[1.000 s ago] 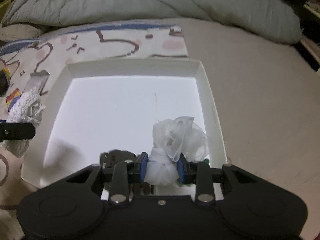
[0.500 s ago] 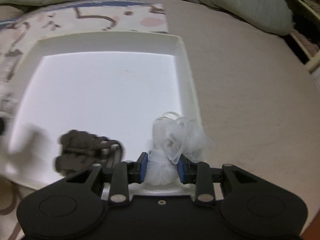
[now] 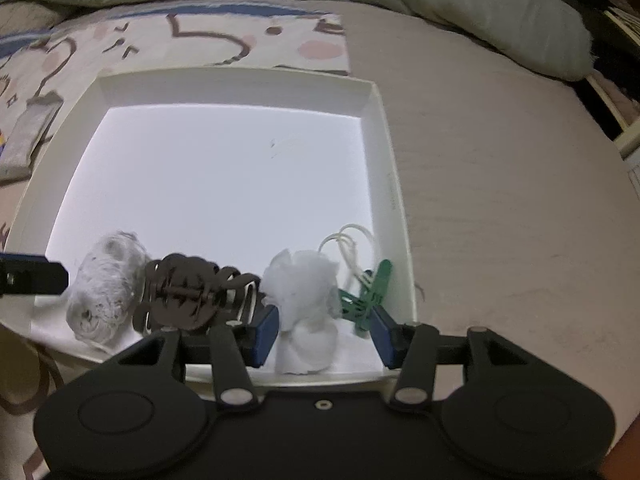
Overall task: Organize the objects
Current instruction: 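Lower the lace sock and tissue into the box and open both tools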
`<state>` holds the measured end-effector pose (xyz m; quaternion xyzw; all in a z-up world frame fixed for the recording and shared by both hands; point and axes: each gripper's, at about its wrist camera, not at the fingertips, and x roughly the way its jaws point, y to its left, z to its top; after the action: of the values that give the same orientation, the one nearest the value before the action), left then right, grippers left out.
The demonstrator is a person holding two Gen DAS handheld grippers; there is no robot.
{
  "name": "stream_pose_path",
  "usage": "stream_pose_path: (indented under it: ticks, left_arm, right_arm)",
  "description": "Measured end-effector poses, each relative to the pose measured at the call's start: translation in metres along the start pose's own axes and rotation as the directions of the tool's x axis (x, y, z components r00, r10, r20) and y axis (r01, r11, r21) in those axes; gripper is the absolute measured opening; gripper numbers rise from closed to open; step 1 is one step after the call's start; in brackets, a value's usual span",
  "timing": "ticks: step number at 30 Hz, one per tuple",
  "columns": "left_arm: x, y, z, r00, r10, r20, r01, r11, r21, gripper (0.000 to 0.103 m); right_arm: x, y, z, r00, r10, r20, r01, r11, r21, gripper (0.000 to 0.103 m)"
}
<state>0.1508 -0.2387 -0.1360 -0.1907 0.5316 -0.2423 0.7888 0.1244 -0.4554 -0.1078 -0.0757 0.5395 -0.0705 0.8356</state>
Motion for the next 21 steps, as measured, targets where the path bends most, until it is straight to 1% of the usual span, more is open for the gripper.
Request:
stream_pose_path:
  ticks: [5,7,9,10,12,13,15,17,18,21]
  left_arm:
    - [-0.003,-0.001,0.000,1.000,0.016,-0.003,-0.016,1.000,0.018,0.052]
    - [-0.005,-0.003,0.001,0.999,0.039,-0.009,-0.039,0.999,0.034,0.057]
    - [-0.009,-0.005,0.003,0.998,0.061,-0.001,-0.061,0.997,0.057,0.066]
    - [-0.012,-0.006,0.004,0.998,0.069,0.010,-0.070,0.995,0.068,0.069]
    - [-0.018,-0.008,0.007,0.996,0.089,0.031,-0.092,0.991,0.093,0.077]
    - [-0.022,-0.010,0.009,0.994,0.100,0.044,-0.105,0.989,0.106,0.079]
    - [-0.029,-0.014,0.013,0.990,0.126,0.068,-0.134,0.982,0.133,0.089]
    - [-0.034,-0.018,0.015,0.984,0.160,0.082,-0.171,0.971,0.167,0.096]
    - [-0.036,-0.020,0.016,0.980,0.177,0.090,-0.192,0.964,0.186,0.098]
    - [-0.041,-0.024,0.016,0.968,0.220,0.120,-0.243,0.940,0.240,0.102]
  right_arm:
    - [0.000,-0.001,0.001,1.000,-0.007,0.010,0.007,1.000,0.009,0.053]
    - [0.001,-0.002,0.002,1.000,-0.007,0.012,0.007,1.000,0.014,0.053]
    - [-0.001,-0.003,0.001,1.000,-0.002,0.019,0.001,0.999,0.032,0.053]
    - [-0.002,-0.004,0.001,1.000,0.001,0.026,-0.002,0.999,0.041,0.054]
    - [-0.007,-0.007,0.002,0.999,0.009,0.048,-0.012,0.998,0.064,0.056]
    - [-0.009,-0.008,0.002,0.998,0.012,0.060,-0.017,0.997,0.077,0.057]
    - [-0.016,-0.011,0.002,0.996,0.024,0.086,-0.033,0.994,0.108,0.059]
    - [-0.023,-0.012,0.002,0.993,0.030,0.111,-0.044,0.991,0.128,0.063]
    - [-0.027,-0.012,0.002,0.992,0.034,0.125,-0.051,0.989,0.136,0.064]
    - [-0.038,-0.011,0.003,0.986,0.048,0.159,-0.072,0.986,0.152,0.070]
